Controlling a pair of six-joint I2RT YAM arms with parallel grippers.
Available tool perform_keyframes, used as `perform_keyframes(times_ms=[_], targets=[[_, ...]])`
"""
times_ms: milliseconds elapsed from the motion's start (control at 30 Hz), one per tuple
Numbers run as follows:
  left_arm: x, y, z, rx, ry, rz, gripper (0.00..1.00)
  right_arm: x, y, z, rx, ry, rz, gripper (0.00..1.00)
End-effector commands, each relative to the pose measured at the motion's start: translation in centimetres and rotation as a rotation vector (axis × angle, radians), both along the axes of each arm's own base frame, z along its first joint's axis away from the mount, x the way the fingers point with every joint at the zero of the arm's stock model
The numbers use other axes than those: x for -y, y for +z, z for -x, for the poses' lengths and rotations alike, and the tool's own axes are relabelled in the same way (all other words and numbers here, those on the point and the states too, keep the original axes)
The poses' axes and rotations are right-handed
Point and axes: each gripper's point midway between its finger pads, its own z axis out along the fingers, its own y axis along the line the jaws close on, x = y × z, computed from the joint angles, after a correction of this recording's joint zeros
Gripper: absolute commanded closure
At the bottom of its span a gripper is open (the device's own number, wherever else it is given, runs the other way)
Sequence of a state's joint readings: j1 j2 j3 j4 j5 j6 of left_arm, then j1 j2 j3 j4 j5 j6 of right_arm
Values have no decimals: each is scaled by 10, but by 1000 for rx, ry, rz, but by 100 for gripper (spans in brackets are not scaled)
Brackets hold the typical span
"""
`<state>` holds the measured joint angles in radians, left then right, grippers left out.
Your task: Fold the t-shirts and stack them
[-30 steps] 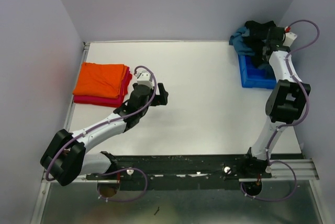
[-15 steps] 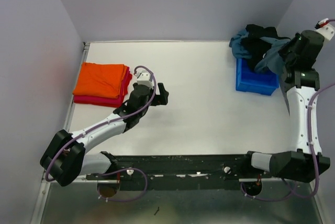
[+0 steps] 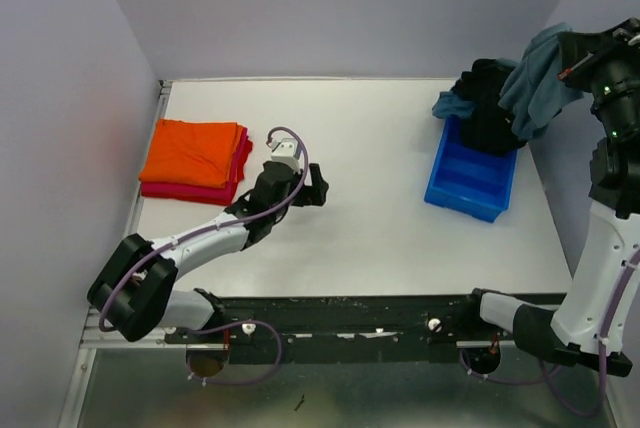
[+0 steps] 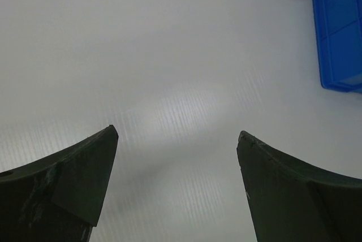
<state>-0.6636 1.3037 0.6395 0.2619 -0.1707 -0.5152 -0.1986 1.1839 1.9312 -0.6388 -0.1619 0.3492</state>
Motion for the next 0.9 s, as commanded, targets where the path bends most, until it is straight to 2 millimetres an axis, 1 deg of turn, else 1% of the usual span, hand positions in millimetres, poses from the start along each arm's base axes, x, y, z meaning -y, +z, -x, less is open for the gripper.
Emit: perform_keyframes(times_ms=[0,33,67,133,233,267,300,333,400,467,500,567,667,733,767,833,867], targets=[[30,10,3,32,-127,39,1,-52,63,51,158,249,56,99],[38,8,5,31,-163,44,1,-64,67,55,162,317,53,99],[46,7,6,28,-198,55,1,-71,65,54,155,364,40,99],[69,-1,11,-13,-281,86,1,-81,55,51,141,436,5,99],[111,-10,26,-87,-427,149,4,-79,21,35,75,442,-40,99],[122,-10,33,-90,-465,163,5,-76,9,29,47,426,-52,99],[135,-10,46,-96,-514,167,9,-71,-2,23,23,403,-62,99],[143,-11,56,-104,-541,155,9,-68,-12,18,-2,389,-65,99],[149,-13,69,-121,-559,126,10,-64,-27,11,-35,373,-70,99],[147,-14,83,-152,-567,115,10,-63,-39,7,-62,372,-78,99],[145,-14,89,-163,-568,116,10,-63,-44,4,-73,371,-83,99],[142,-21,101,-214,-566,103,10,-63,-51,2,-86,373,-92,99],[149,-21,120,-255,-599,109,10,-64,-59,-2,-100,386,-99,99],[155,-19,125,-264,-599,104,10,-65,-64,-4,-110,394,-103,99],[159,-19,124,-269,-593,93,10,-64,-66,-5,-115,392,-104,99],[166,-23,122,-291,-591,65,10,-64,-70,-6,-122,394,-106,99],[168,-29,120,-316,-582,43,11,-64,-72,-7,-126,393,-108,99]])
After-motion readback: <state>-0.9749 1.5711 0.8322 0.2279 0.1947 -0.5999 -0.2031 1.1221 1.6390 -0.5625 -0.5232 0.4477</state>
